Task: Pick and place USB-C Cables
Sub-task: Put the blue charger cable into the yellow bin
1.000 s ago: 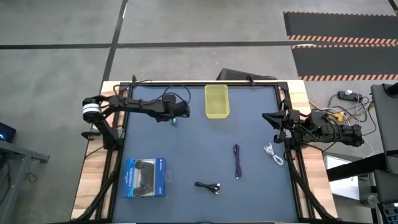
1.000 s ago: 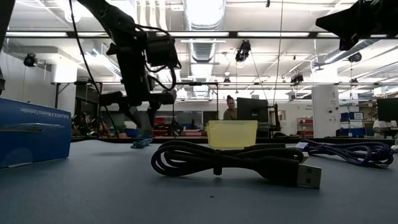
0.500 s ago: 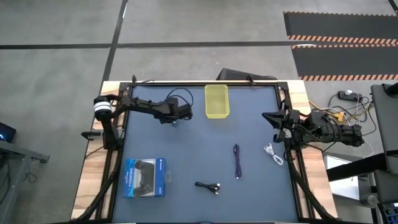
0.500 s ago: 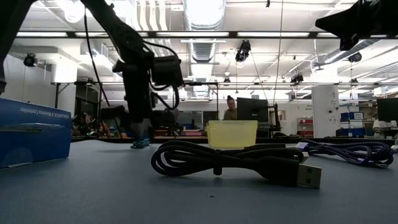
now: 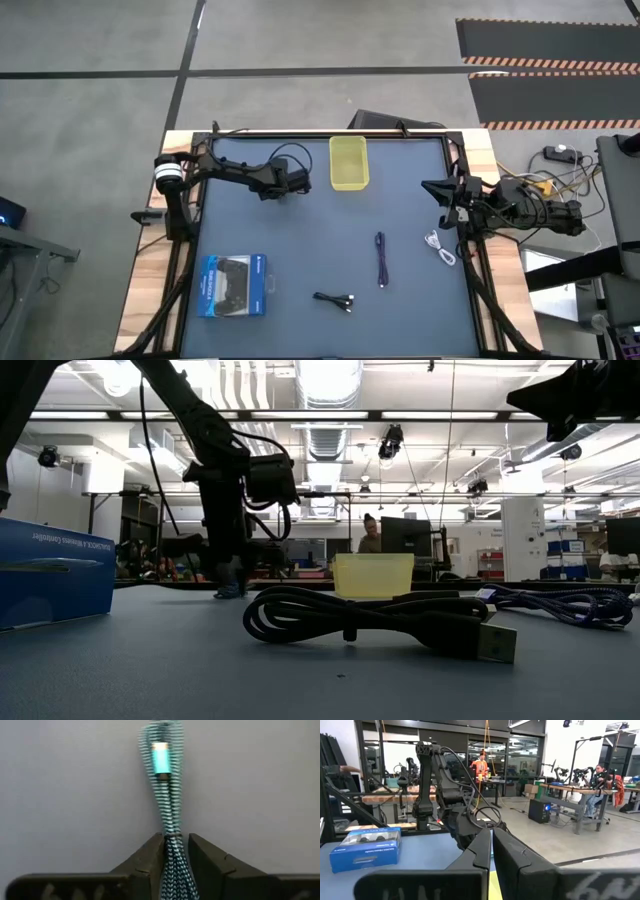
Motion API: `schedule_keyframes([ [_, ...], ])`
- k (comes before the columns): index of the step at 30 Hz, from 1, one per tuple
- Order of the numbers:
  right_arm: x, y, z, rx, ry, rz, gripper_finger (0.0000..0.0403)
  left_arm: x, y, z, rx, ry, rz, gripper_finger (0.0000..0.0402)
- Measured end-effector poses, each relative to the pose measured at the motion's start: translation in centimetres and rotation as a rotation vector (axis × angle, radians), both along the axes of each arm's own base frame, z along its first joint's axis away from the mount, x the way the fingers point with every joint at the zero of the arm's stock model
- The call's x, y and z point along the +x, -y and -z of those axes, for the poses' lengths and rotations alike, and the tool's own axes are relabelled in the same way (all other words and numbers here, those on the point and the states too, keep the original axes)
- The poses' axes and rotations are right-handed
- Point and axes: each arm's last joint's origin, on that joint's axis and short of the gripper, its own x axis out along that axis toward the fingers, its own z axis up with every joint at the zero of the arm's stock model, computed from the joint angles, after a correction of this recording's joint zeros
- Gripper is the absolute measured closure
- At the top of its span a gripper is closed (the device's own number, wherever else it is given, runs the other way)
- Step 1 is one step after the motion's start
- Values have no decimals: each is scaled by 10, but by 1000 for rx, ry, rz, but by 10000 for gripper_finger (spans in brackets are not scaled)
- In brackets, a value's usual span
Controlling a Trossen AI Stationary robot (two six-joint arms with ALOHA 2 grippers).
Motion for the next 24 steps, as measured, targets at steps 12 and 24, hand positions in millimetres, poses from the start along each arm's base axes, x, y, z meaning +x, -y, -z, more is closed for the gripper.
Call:
schedule_keyframes([
  [12, 0, 0, 0, 3, 1, 0, 394, -1, 0, 0, 13, -3, -15, 384],
  [24, 0, 0, 0, 4, 1, -1, 394, 1, 6, -15, 40, 50, -3, 382],
])
